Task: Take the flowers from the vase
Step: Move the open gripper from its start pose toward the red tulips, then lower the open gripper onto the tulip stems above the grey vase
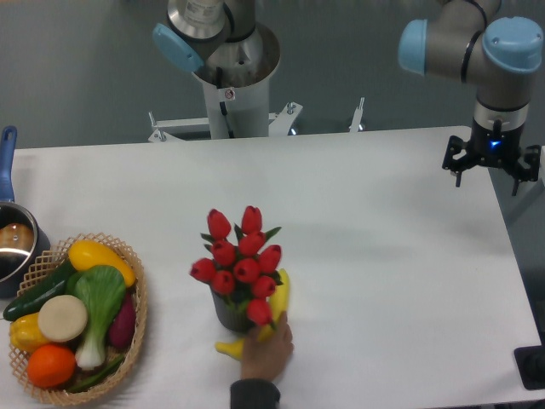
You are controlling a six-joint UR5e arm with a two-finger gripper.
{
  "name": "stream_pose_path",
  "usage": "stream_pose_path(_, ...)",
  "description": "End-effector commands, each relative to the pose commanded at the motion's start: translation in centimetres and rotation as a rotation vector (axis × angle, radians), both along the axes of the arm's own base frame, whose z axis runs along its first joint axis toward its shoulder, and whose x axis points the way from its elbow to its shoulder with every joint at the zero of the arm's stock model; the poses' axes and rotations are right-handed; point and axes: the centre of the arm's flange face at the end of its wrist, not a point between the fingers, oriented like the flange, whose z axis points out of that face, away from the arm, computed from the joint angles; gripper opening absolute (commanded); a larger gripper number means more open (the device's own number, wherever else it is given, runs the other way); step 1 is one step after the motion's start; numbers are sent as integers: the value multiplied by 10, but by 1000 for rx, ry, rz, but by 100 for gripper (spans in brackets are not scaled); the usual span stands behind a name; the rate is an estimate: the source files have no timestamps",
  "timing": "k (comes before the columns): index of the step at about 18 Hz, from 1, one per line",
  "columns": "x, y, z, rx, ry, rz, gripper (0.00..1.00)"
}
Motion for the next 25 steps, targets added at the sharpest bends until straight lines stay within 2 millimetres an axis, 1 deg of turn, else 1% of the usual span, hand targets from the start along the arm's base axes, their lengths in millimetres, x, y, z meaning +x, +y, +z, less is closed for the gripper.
stream_pose_path(2,5,6,5,3,6,-11,100)
stream_pose_path(4,16,15,5,11,2,-29,100)
stream_pose_path(6,25,18,-4,47,-17,-40,100)
stream_pose_path(7,33,21,-6,101,-37,-47,100)
stream_pose_path(9,53,28,-2,222,-52,-61,100)
stream_pose_path(12,79,29,-4,314,-89,-61,100)
stream_pose_path(14,95,40,-6,434,-133,-96,100)
stream_pose_path(16,116,47,-1,523,-161,-122,100)
stream_pose_path(17,123,50,1,555,-173,-131,100)
stream_pose_path(18,136,58,3,595,-191,-155,100)
stream_pose_path(19,143,62,4,623,-203,-169,100)
stream_pose_path(22,176,92,-3,769,-303,-237,100)
stream_pose_path(25,195,107,2,798,-330,-272,100)
